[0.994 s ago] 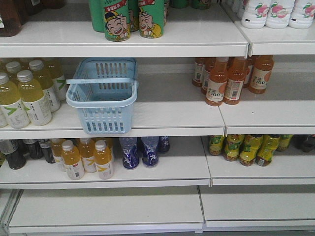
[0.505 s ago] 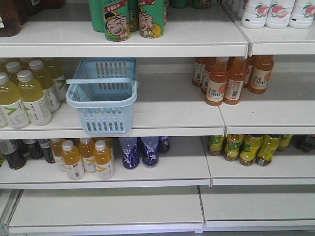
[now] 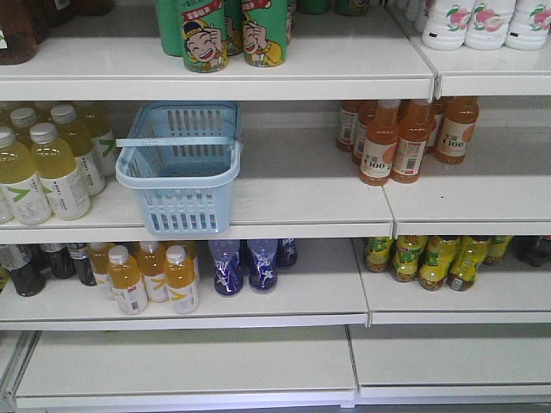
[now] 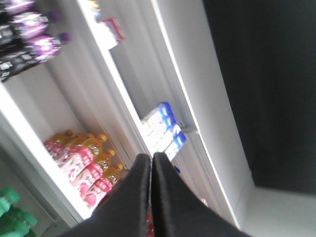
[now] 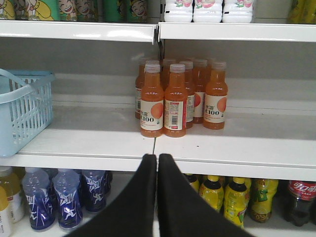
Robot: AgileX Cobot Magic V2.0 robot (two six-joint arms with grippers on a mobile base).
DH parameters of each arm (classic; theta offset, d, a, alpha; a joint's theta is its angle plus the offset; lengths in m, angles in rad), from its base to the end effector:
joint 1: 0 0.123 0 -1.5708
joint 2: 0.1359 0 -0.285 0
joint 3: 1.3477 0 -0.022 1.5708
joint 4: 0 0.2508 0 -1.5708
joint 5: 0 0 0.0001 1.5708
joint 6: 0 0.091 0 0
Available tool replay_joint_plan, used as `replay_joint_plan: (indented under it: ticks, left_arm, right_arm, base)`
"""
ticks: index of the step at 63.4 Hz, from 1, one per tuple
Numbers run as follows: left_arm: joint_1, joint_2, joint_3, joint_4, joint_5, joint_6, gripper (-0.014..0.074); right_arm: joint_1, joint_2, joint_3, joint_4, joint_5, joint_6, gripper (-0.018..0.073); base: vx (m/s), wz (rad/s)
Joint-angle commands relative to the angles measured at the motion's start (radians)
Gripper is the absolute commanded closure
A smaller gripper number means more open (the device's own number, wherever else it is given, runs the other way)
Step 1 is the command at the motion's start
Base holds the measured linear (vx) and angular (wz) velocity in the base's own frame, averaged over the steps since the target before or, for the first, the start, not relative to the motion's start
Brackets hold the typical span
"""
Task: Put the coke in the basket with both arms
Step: 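Position the base in front of the light-blue basket on the shelf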
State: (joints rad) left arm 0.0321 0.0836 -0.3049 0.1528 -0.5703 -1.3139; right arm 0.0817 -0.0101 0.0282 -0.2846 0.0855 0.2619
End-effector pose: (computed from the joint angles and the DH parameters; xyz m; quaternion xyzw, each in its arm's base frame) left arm 0.0127 -0.0071 0.3516 -0.1634 0.3022 -0.5236 0.7796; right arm 0.0569 0.0024 0.1967 -0.0284 0.7111 0.0125 0.7024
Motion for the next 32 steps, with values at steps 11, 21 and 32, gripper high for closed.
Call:
replay_joint_plan:
  ticks: [11,21,32]
  left_arm:
    - [-0.004,0.355,-0.249,0.319,-0.128,-0.16,0.0534]
    - [-0.004,0.605,-0.271,0.425,-0.263,-0.346,0.0393]
    - [-0.004,0.855,-0.271,0.46,-0.317,-0.387,0.0176]
  right_arm:
    - [-0.002,-0.019,0.011,-0.01,-0.07,-0.003,0.0564]
    - [-0.002,-0.019,0.011,-0.01,-0.07,-0.003,0.0564]
    - [-0.002,-0.019,0.011,-0.01,-0.07,-0.003,0.0564]
  base:
    - [0.0,0.0]
    - [0.0,0.0]
    - [0.0,0.0]
